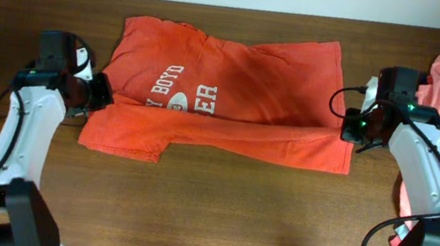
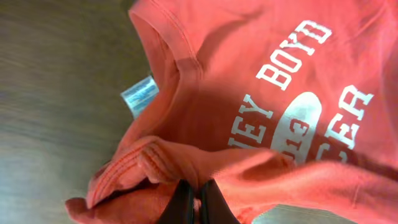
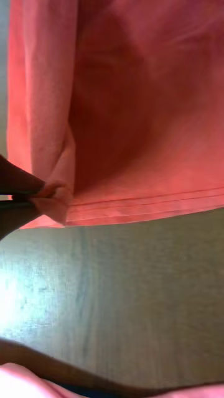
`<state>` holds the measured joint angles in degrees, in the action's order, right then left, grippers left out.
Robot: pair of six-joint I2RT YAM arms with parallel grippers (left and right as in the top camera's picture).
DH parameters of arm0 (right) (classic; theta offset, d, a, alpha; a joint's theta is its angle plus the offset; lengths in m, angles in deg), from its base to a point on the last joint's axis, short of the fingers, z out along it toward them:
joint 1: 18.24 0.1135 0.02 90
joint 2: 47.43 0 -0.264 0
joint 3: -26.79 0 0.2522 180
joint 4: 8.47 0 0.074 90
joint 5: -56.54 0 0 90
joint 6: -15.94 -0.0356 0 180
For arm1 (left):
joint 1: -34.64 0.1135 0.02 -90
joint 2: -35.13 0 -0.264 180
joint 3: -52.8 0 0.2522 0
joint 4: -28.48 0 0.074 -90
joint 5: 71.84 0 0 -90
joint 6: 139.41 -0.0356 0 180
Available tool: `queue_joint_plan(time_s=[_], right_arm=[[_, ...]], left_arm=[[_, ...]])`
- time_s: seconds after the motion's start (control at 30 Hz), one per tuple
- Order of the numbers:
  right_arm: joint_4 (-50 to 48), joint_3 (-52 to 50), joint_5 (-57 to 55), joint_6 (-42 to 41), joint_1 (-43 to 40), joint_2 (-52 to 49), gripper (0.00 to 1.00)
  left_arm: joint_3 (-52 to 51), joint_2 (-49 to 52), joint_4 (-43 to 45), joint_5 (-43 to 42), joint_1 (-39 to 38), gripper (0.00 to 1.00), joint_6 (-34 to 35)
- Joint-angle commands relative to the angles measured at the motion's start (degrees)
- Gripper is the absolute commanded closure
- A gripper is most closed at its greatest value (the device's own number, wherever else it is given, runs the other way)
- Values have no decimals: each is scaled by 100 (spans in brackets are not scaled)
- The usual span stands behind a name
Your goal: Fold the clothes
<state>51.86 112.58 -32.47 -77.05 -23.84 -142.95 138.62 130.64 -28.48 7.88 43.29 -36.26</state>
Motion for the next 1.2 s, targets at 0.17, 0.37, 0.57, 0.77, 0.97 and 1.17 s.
queue_joint_plan(time_s=[0.17, 0.37, 0.57, 0.77, 0.97, 1.17], right_arm=[[-487, -13, -9, -46, -48, -203, 96], [-739, -13, -17, -44, -48, -494, 55], [-424, -13, -11, -42, -52, -575, 48], [31, -15, 2, -37, -42, -612, 56], [105, -160, 55, -22, -37, -623, 57], [116, -348, 142, -24, -37, -623, 57]], left_arm=[[-2, 490, 911, -39, -39, 100, 55], [-2, 632, 1104, -42, -39, 85, 52], [-2, 640, 365, -39, -35, 30, 48], [-26, 673, -603, 175, -35, 29, -39], [-525, 750, -527, 400, -35, 29, -142], [-754, 1080, -444, 968, -35, 27, -142]])
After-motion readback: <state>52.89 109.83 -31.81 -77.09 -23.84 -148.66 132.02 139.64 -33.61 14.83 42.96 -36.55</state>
